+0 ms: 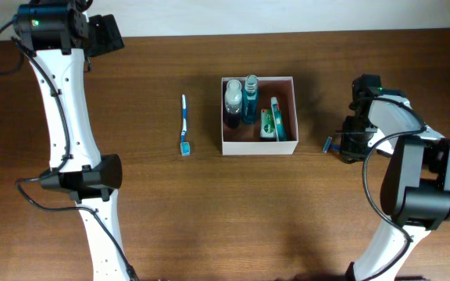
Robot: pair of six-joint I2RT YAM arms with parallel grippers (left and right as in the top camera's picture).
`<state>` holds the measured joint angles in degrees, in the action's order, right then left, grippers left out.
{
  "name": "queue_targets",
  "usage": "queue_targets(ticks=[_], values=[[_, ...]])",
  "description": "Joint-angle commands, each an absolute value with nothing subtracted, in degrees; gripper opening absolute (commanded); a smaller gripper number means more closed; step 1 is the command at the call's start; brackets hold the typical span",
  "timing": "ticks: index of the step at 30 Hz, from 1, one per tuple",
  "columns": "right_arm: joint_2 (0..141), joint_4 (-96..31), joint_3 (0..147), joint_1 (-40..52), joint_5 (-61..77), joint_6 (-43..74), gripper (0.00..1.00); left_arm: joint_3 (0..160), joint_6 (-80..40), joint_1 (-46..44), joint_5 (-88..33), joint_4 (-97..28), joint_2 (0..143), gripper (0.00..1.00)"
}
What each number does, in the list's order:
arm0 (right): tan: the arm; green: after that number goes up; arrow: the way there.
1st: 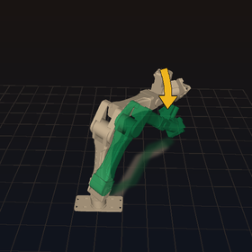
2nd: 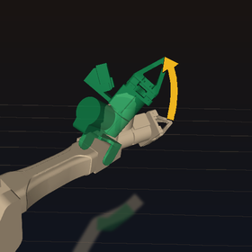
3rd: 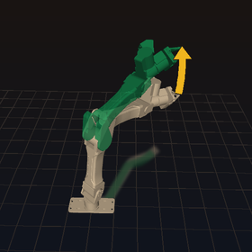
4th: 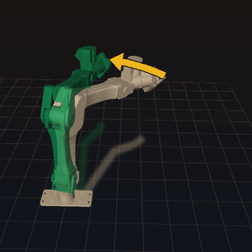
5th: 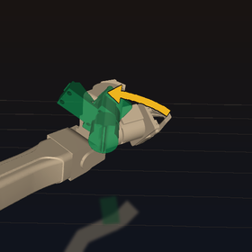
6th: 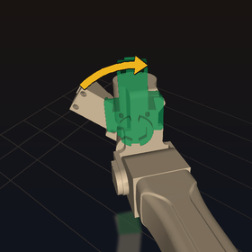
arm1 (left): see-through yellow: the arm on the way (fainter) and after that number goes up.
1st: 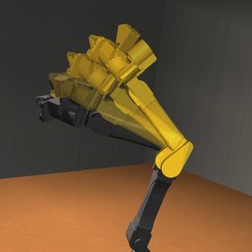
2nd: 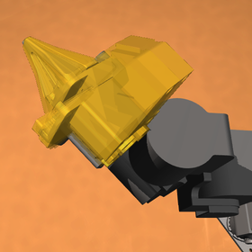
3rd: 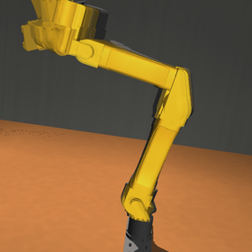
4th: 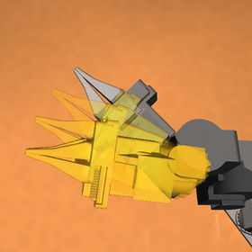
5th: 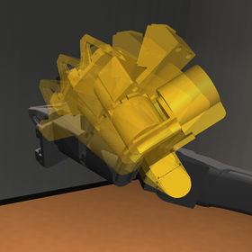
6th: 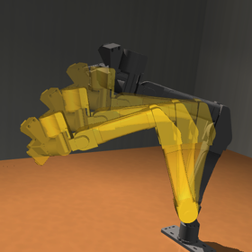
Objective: Pack container
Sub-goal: 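Close the right gripper on the blue razor handle, then lift the razor and carry it left over the pink box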
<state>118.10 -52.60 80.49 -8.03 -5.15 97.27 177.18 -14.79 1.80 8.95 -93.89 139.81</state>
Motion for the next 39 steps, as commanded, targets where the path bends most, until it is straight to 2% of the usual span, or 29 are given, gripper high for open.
queue_targets(ticks=[1, 8, 10, 16, 20, 26, 34, 37, 39], values=[[119.37, -52.21, 79.75, -7.51, -6.31, 97.58, 0.64, 177.10, -15.38, 2.04, 8.78, -93.95, 137.99, 0.99], [119.44, -51.18, 79.66, -7.51, -6.31, 98.65, 0.63, 177.10, -15.38, 2.04, 8.75, -93.95, 137.99, 0.99], [119.44, -50.85, 79.66, -7.44, -6.24, 98.65, 0.57, 177.10, -15.38, 2.04, 8.75, -93.95, 137.99, 1.00], [119.44, -50.70, 79.64, -7.09, -5.43, 98.65, 0.50, 177.10, -15.38, 2.04, 8.75, -93.95, 137.99, 0.99], [119.44, -50.61, 79.64, -7.09, -5.50, 98.65, 0.40, 177.10, -15.38, 2.04, 8.75, -93.95, 137.99, 0.99], [119.44, -50.70, 79.64, -7.09, -6.28, 98.56, 0.13, 177.10, -15.38, 2.04, 8.75, -93.95, 137.99, 0.99], [119.42, -50.70, 79.66, -7.16, -6.33, 97.73, 0.11, 177.10, -15.38, 2.04, 8.78, -93.95, 137.99, 0.99], [119.20, -50.57, 79.88, -7.16, -6.33, 95.04, 0.04, 177.10, -15.38, 2.04, 8.75, -93.95, 137.99, 0.99], [119.17, -50.52, 80.38, -7.16, -6.35, 92.66, 0.04, 177.10, -15.38, 2.04, 8.75, -93.95, 137.99, 0.99]])
